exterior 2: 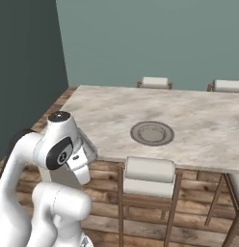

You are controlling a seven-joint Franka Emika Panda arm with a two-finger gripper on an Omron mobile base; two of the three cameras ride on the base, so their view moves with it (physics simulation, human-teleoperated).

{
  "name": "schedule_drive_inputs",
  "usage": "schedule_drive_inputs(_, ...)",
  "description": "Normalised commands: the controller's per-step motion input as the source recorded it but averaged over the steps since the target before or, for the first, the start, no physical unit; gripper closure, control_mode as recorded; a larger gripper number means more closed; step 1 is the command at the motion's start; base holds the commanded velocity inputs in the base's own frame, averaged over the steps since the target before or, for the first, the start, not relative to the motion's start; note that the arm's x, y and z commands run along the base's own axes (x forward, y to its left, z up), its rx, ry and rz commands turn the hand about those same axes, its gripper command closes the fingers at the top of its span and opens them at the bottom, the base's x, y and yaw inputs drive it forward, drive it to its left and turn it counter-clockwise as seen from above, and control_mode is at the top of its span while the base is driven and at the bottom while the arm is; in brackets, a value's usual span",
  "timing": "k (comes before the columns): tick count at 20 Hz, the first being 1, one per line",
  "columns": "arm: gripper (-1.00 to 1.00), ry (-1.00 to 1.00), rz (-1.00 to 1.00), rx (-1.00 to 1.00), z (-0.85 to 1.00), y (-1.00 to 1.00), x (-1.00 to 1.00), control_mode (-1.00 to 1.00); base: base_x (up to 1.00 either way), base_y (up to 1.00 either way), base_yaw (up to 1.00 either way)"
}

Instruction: Place two dumplings into each of the tupperware containers and then place the containers in the fridge.

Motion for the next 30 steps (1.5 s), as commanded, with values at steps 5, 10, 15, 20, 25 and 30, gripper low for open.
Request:
schedule_drive_inputs(5,1.0,0.0,0.0,0.0,0.0,0.0,0.0,1.0,-0.43,0.81,0.0)
schedule_drive_inputs(10,1.0,0.0,0.0,0.0,0.0,0.0,0.0,1.0,-0.13,0.79,0.0)
schedule_drive_inputs(15,1.0,0.0,0.0,0.0,0.0,0.0,0.0,1.0,0.03,0.5,0.0)
schedule_drive_inputs(20,1.0,0.0,0.0,0.0,0.0,0.0,0.0,1.0,0.18,0.51,0.0)
schedule_drive_inputs(25,1.0,0.0,0.0,0.0,0.0,0.0,0.0,1.0,0.31,0.46,0.0)
schedule_drive_inputs(30,1.0,0.0,0.0,0.0,0.0,0.0,0.0,1.0,0.44,0.52,0.0)
